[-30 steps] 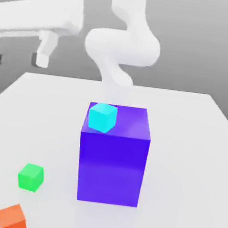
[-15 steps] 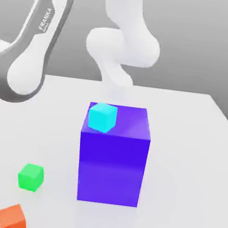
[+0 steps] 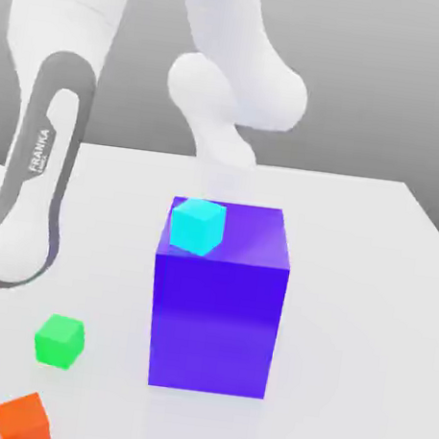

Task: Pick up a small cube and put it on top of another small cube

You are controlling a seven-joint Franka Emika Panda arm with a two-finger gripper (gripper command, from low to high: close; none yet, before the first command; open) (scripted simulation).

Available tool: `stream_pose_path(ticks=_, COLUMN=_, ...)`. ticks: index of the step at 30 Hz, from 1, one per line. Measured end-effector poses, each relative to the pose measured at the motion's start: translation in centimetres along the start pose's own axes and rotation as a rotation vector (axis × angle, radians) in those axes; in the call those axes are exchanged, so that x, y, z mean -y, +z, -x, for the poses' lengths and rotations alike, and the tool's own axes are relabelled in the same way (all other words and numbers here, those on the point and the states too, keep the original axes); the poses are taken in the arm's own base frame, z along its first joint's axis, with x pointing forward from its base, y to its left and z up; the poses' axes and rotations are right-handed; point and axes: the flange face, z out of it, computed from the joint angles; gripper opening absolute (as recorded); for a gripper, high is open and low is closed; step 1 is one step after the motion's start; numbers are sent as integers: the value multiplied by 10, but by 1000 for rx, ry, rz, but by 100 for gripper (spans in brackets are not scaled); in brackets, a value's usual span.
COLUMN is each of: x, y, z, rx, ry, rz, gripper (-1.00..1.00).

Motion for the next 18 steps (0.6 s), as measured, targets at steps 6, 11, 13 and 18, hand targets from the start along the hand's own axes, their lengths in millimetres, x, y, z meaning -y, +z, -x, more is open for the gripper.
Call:
stream_pose_path(ticks=6, x=-22, y=-34, z=27, rx=40, ry=127, rz=2, gripper=-100)
stream_pose_path(ticks=11, x=-48, y=-49, z=57, rx=58, ry=260, rz=5, gripper=-100)
stream_pose_path(ticks=13, x=-59, y=-55, z=68, rx=57, ry=312, rz=5, gripper=-100)
stream_pose_path(ticks=18, x=-87, y=-69, z=97, rx=34, ry=433, rz=4, gripper=-100)
